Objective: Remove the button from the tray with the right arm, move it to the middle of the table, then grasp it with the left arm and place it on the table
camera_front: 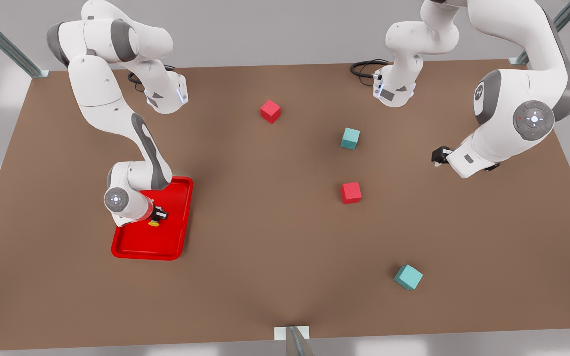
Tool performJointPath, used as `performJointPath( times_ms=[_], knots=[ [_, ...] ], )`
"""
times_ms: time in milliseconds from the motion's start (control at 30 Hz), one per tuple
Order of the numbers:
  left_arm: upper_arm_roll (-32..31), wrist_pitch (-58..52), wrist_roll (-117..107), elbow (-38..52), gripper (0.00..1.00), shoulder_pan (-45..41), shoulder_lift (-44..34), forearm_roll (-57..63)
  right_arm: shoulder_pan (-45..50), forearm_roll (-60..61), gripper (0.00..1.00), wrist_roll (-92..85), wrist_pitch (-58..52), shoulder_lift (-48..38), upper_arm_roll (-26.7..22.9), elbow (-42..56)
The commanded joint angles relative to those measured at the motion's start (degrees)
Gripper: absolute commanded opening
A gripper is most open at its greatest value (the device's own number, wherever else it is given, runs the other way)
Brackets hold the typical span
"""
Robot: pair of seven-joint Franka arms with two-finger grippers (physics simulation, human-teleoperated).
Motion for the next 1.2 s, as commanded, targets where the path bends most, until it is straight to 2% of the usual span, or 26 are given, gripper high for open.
performJointPath(
  times_ms=[0,100,167,267,367,433,533,600,667,733,800,867,933,1000,1067,1167],
  knots=[
    [-0.01,-0.04,0.00,0.03,1.00,-0.01,-0.06,0.04,-0.01,-0.05,0.56,0.96,-0.34,-0.03,-0.01,0.16],
    [-0.10,-0.04,0.00,0.03,1.00,-0.01,-0.06,0.04,-0.01,-0.05,0.53,0.88,-0.52,-0.21,0.17,0.07],
    [-0.01,-0.04,0.00,0.03,1.00,-0.01,-0.06,0.04,0.08,-0.05,0.45,0.08,-0.52,-0.21,0.26,0.07],
    [-0.10,-0.04,0.00,0.03,1.00,-0.01,-0.06,0.04,0.17,-0.04,0.45,0.35,-1.74,-0.65,0.34,0.16],
    [-0.01,0.05,0.00,0.11,1.00,-0.01,-0.06,0.04,0.08,-0.05,0.45,0.08,-10.62,-3.02,1.14,3.94],
    [-0.01,0.05,0.00,0.29,1.00,-0.01,-0.06,0.04,0.17,0.13,0.45,-0.09,-11.15,-3.89,1.57,4.03],
    [-0.01,0.05,0.00,0.29,1.00,-0.01,-0.06,0.04,4.73,2.94,0.45,12.29,-22.40,-5.66,8.16,14.65],
    [-0.10,0.05,0.00,0.29,1.00,-0.01,-0.06,0.04,14.39,3.29,0.45,28.97,-23.28,-5.04,8.78,23.61],
    [-0.01,0.05,0.00,0.29,1.00,-0.01,-0.06,0.04,22.83,5.93,0.45,43.93,-22.49,0.22,8.78,30.73],
    [-0.01,0.14,0.00,0.29,1.00,-0.01,0.29,0.04,28.98,11.63,0.45,48.50,-21.52,7.60,8.08,41.62],
    [-0.01,0.23,0.00,0.29,1.00,-0.01,0.47,0.04,34.18,13.31,0.45,57.03,-15.12,15.69,6.41,50.16],
    [-0.01,0.14,0.00,0.29,1.00,-0.01,0.56,0.04,35.41,14.55,0.45,56.78,-11.68,17.63,6.41,50.52],
    [-0.01,0.14,0.00,0.29,1.00,-0.01,0.56,0.04,34.97,14.37,0.45,44.32,-11.86,17.20,6.41,46.32],
    [-0.01,0.14,0.00,0.29,1.00,-0.01,0.56,0.04,35.15,13.23,0.45,40.16,-11.77,17.55,6.32,45.69],
    [-0.01,0.14,0.00,0.29,1.00,-0.01,0.64,0.04,36.55,13.40,0.46,40.60,-11.50,19.04,6.32,46.12],
    [-0.01,0.23,0.00,0.29,1.00,-0.01,0.64,0.04,38.48,13.40,0.46,40.60,-5.18,22.64,6.32,46.30]
  ],
)
